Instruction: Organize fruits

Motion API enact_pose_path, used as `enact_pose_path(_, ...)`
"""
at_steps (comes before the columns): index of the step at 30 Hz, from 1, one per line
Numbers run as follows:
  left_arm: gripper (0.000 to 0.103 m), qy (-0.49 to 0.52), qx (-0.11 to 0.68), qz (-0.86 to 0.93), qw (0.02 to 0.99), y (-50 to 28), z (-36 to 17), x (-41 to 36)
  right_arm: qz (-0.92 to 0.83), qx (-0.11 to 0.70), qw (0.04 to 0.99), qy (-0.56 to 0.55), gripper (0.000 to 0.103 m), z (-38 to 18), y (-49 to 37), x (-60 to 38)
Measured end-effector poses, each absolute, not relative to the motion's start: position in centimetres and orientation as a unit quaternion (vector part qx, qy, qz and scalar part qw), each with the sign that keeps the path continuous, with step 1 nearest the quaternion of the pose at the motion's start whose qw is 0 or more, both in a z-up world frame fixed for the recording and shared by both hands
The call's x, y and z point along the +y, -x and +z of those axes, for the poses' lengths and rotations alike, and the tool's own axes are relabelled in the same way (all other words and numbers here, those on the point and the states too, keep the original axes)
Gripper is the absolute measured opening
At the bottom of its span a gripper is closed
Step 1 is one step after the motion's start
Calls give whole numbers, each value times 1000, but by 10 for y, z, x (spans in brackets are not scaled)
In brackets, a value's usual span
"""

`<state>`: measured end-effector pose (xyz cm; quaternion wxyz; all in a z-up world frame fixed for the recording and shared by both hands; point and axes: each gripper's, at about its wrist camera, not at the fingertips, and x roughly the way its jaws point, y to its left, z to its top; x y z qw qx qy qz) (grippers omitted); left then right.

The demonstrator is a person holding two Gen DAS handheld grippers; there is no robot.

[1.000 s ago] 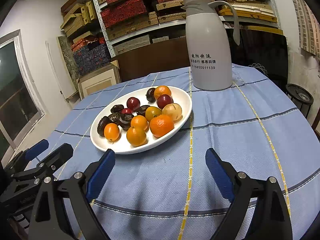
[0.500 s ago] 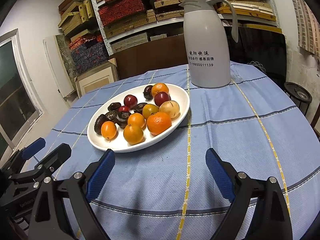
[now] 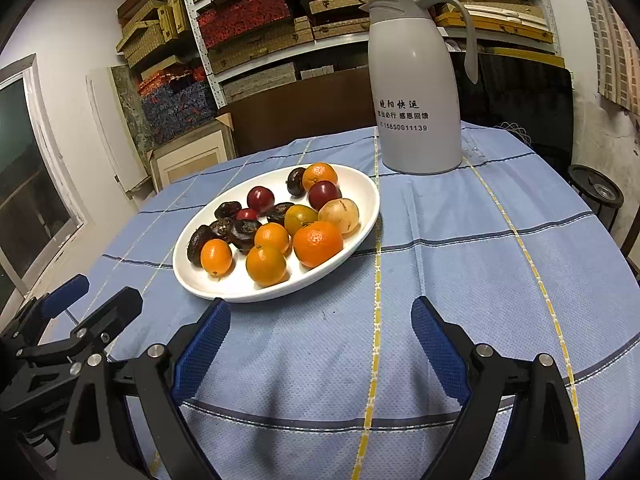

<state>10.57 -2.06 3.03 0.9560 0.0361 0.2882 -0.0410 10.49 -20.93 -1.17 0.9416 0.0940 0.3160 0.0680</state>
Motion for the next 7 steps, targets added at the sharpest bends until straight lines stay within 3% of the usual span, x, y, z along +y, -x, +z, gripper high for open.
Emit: enact_pose_path(7, 98, -38, 298, -30, 953, -107, 28, -21, 67, 318, 941, -96, 93, -13, -106, -210)
